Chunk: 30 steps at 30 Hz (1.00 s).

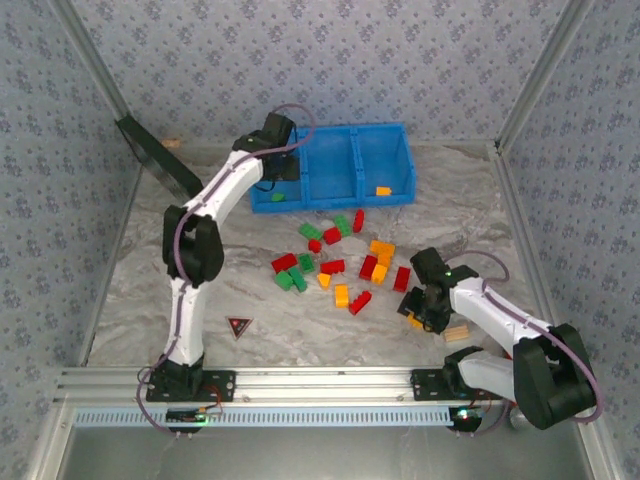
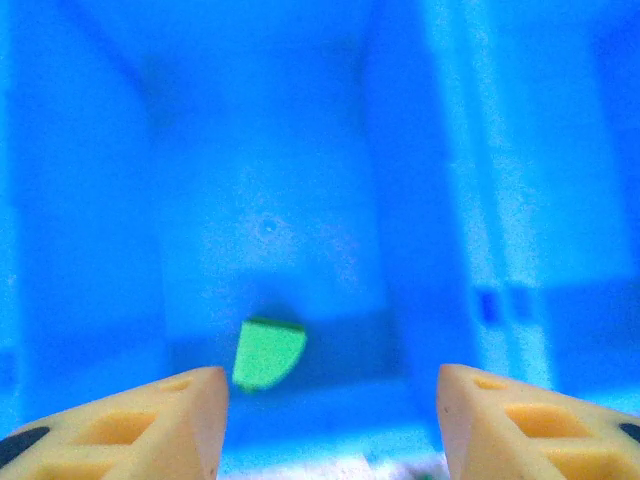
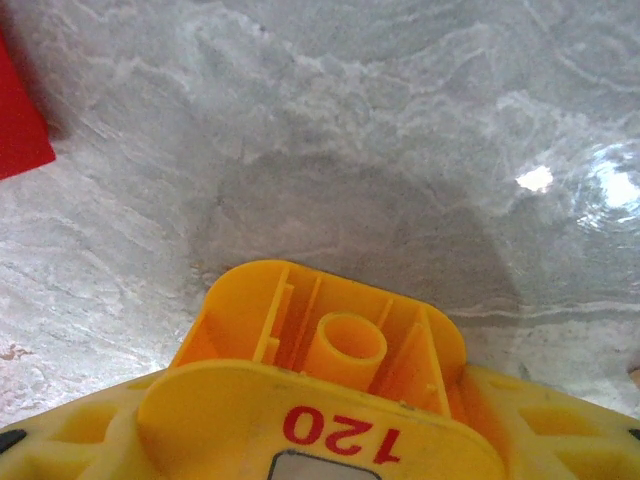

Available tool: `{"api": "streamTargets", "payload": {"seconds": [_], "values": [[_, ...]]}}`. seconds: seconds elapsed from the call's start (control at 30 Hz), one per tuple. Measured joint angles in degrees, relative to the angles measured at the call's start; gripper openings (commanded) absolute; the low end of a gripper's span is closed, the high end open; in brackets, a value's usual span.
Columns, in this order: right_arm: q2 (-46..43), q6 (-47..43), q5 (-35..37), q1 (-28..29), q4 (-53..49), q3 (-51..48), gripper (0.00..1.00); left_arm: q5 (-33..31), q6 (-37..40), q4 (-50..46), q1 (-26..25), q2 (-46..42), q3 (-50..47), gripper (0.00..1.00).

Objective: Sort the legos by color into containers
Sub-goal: Pick up the lego from the bottom-right of the table, then place the lego in the container.

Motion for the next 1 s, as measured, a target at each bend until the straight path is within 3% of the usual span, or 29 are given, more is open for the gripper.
{"api": "streamTargets", "payload": {"seconds": [0.23, 0.4, 0.57, 0.77, 1.0], "values": [[0.83, -4.37, 0.70, -0.24, -2.16, 4.94, 0.48, 2.49, 1.90, 0.20, -3.67, -19.02, -15.02, 0.59], [4.17, -9.64, 1.53, -0.55, -5.60, 17.20, 0.48, 4.31, 0.92, 1.20, -8.09, -33.48, -31.67, 0.60], [13.16, -17.88, 3.74, -1.31, -6.97, 33.16, 0.48, 5.14, -2.97, 3.32, -16.13, -45.11, -47.69, 0.61], [29.18, -28.35, 7.93, -2.69, -4.24, 53.94, 0.48, 2.43, -6.91, 6.64, -25.20, -50.62, -57.42, 0.62], [47.95, -35.69, 11.98, -4.22, 1.29, 71.45, 0.48, -1.73, -9.05, 15.06, -34.71, -49.42, -63.67, 0.64]]}}
